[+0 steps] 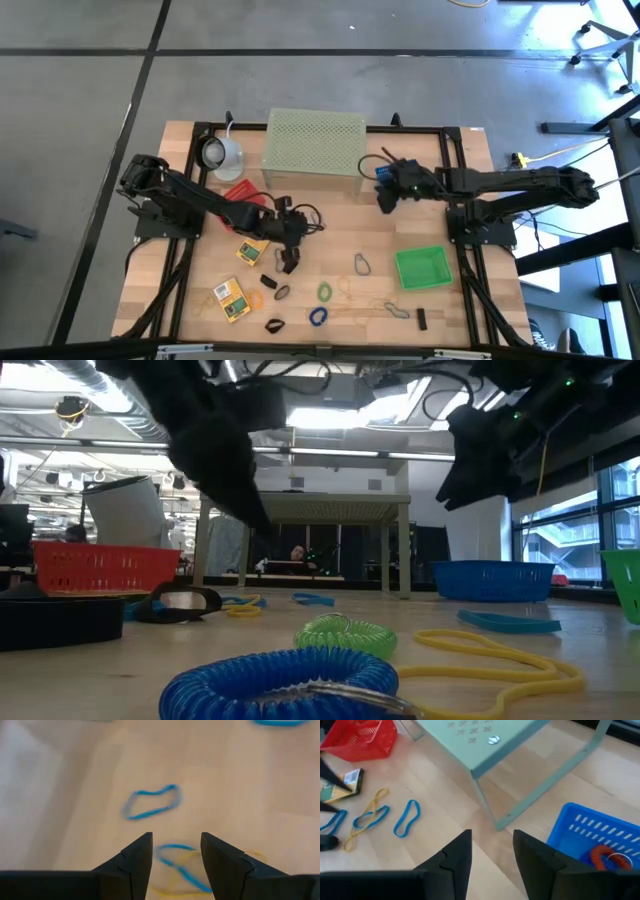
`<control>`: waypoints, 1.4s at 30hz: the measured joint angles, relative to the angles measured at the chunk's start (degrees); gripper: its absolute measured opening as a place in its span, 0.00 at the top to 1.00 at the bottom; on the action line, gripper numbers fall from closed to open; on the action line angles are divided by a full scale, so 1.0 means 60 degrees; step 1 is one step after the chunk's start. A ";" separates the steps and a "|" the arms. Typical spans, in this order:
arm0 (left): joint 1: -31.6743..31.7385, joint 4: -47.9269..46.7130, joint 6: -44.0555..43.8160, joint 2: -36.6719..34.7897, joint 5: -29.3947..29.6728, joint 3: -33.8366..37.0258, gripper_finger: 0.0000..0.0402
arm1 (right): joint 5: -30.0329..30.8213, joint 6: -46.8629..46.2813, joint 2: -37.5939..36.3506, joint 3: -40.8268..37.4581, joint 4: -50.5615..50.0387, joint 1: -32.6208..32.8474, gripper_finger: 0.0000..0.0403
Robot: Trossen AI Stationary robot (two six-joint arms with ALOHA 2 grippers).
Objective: Pick & Place Office Desk Supplies
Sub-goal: Put the yellow rubber band into the green bin
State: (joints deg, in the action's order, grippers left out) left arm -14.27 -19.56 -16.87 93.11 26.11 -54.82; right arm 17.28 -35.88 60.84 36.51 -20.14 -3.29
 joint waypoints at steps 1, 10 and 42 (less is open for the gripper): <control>0.0006 -0.0207 0.0000 0.0063 0.0325 0.0002 0.60 | 0.0136 -0.0087 0.0000 0.0000 0.0004 0.0163 0.64; 0.0007 -0.0159 0.0028 0.1134 -0.1139 0.0009 0.61 | 0.0626 -0.0413 -0.0069 0.0007 0.0215 0.1209 0.64; 0.0225 0.0382 0.2108 0.1754 -0.1384 -0.0002 0.87 | 0.1303 0.0057 -0.0066 0.0007 0.0211 0.1399 0.64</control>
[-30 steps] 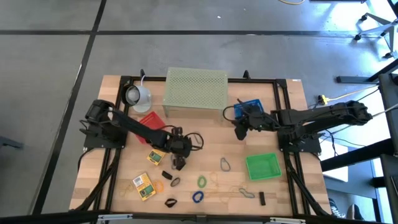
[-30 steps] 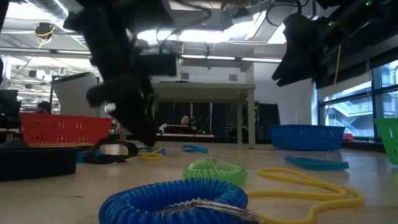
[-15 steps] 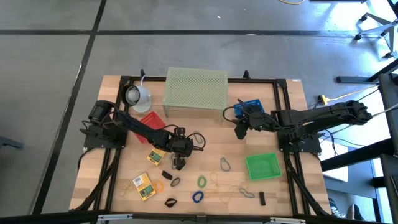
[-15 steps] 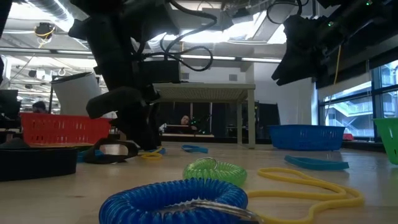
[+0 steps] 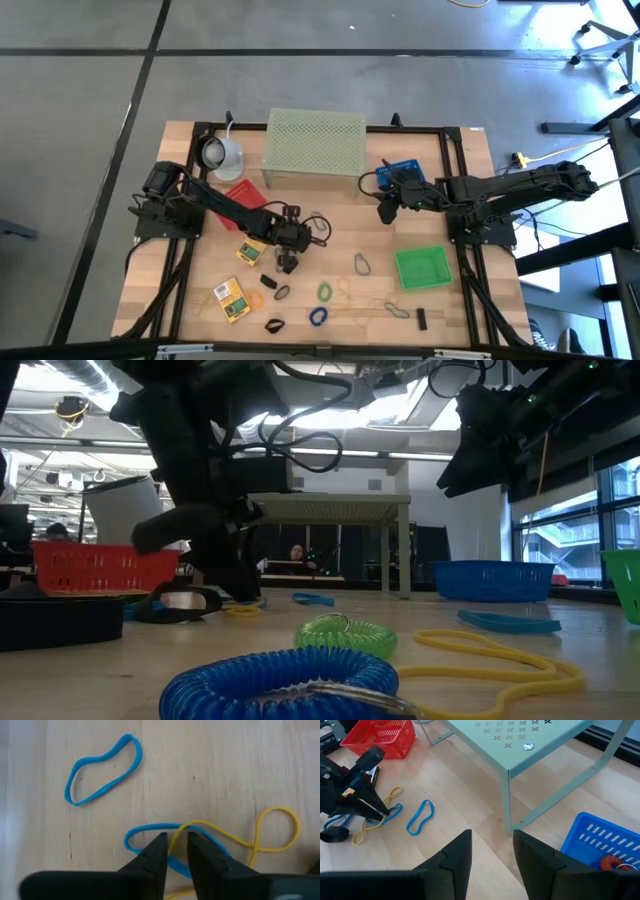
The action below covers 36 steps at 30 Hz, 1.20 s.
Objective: Pick & Place Office Desk Supplies
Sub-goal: Put the yellow rubber band into the green bin
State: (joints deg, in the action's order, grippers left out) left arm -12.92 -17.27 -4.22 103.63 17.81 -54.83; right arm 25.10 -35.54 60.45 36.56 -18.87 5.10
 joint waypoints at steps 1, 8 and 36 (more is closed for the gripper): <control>-0.0009 -0.0002 0.0143 0.0004 0.0011 0.0000 0.90 | -0.0001 0.0003 0.0000 0.0000 0.0000 0.0000 0.64; -0.0068 -0.0322 0.0810 0.0044 0.0848 -0.0197 0.99 | -0.0003 0.0006 0.0000 0.0000 0.0000 0.0000 0.64; -0.2387 -0.1381 0.1881 0.0004 0.7655 -0.3954 0.99 | 0.0241 0.1017 0.0586 -0.0004 0.1848 0.0278 0.64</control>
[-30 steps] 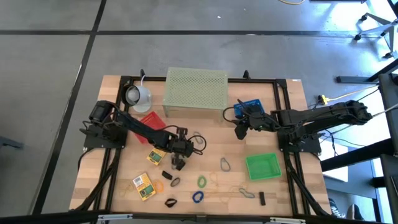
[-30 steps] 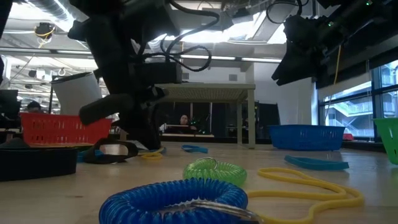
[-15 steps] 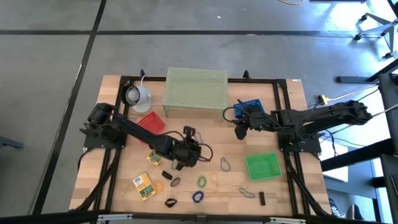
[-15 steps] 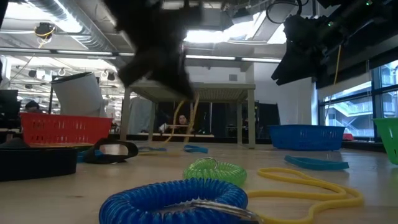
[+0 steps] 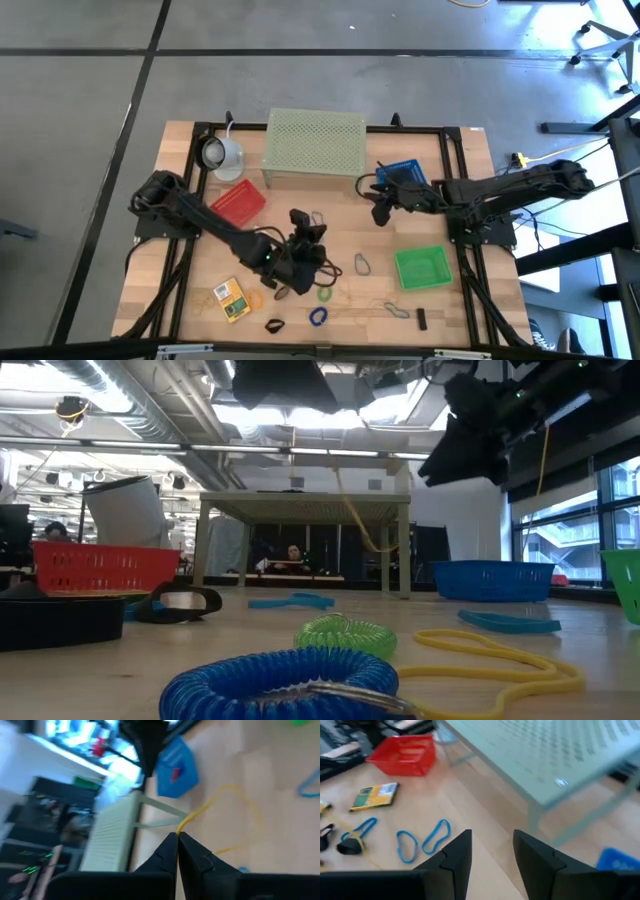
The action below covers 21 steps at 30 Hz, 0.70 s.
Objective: Pick & Place Office Desk Supplies
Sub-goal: Put the yellow rubber band into the green bin
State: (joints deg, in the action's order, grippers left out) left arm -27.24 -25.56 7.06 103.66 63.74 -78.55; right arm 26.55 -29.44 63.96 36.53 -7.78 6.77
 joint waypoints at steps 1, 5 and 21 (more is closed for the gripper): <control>-0.0039 0.0004 -0.0048 0.0000 0.0348 -0.0009 0.99 | -0.0018 0.0216 0.0038 0.0000 0.0265 0.0069 0.64; -0.0143 0.0004 -0.0234 0.0000 0.1506 -0.0009 0.99 | -0.0105 0.1100 0.0170 0.0000 0.1209 0.0436 0.64; 0.0283 0.1024 -0.0715 -0.0015 0.1398 -0.0009 0.99 | -0.2660 0.3750 0.1536 0.0000 0.4536 0.1016 0.64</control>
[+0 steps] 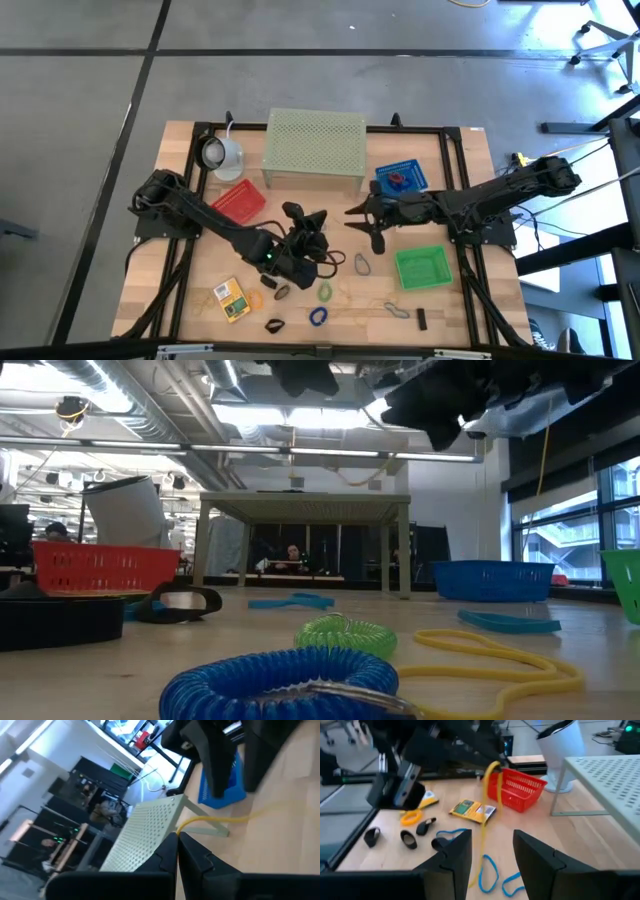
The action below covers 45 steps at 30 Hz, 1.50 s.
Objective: Pick & Place Office Desk Supplies
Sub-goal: Put the yellow rubber band into the green bin
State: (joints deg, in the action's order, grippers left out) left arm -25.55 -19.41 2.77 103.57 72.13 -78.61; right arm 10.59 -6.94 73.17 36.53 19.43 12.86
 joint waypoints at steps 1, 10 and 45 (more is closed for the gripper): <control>0.0058 0.0042 -0.0082 0.0000 -0.0160 0.0000 0.99 | -0.0085 0.0052 0.0136 0.0000 0.0118 0.0000 0.64; 0.0412 0.0064 -0.0369 0.0000 -0.1359 0.0000 0.99 | -0.0193 0.0099 0.1078 0.0000 0.1439 -0.0004 0.64; 0.0409 0.2387 0.0936 0.0000 -0.3470 0.0000 0.99 | -0.0163 0.0102 0.1208 -0.0004 0.1838 -0.0011 0.64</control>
State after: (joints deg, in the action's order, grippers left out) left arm -23.09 -5.09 8.39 103.57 51.31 -78.61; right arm 9.61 -6.33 80.42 36.51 30.46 12.80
